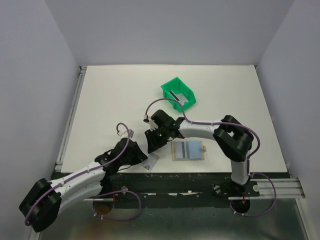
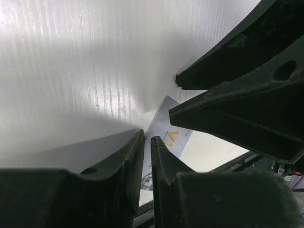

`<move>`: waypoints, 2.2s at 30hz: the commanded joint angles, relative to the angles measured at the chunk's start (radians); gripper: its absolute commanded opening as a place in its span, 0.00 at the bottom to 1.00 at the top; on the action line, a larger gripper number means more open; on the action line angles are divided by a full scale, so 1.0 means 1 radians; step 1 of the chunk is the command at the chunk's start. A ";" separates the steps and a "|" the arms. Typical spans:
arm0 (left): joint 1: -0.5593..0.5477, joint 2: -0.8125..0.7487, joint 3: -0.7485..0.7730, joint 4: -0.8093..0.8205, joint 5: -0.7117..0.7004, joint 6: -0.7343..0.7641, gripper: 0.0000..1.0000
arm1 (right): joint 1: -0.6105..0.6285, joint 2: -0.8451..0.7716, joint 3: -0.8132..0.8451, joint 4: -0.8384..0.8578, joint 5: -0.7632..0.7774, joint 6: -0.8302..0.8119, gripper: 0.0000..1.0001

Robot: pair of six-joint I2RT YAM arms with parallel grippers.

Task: Put the credit cards into the card holder
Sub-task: Move the credit card to the corner of the board, then pick up the credit card at the corner of the board.

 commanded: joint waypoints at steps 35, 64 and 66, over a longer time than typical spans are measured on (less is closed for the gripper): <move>-0.355 -0.022 -0.021 -0.150 -0.180 -0.298 0.28 | 0.010 -0.375 -0.230 0.003 0.239 0.216 0.52; -0.185 0.204 0.174 0.043 -0.234 0.105 0.36 | 0.235 -0.595 -0.876 0.581 0.331 0.918 0.52; -0.184 0.222 0.166 0.079 -0.219 0.114 0.35 | 0.235 -0.549 -0.889 0.665 0.318 0.935 0.52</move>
